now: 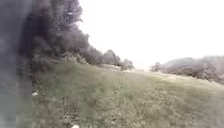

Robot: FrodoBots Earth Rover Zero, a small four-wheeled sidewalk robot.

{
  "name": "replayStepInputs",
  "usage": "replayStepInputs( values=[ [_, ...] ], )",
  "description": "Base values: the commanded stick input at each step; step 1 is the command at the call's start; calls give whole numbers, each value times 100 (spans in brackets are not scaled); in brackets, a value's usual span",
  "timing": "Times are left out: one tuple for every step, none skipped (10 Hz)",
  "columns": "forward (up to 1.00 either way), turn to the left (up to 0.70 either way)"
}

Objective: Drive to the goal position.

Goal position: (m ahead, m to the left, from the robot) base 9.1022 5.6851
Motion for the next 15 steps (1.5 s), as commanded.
replayStepInputs(
  values=[
    [0, 0],
    [0, 0],
    [0, 0],
    [0, 0],
    [0, 0],
    [0, 0],
    [0, 0],
    [0, 0],
    [0, 0],
    [0, -20],
    [0, -45],
    [0, -69],
    [0, -70],
    [0, -70],
    [0, -70]
  ],
)
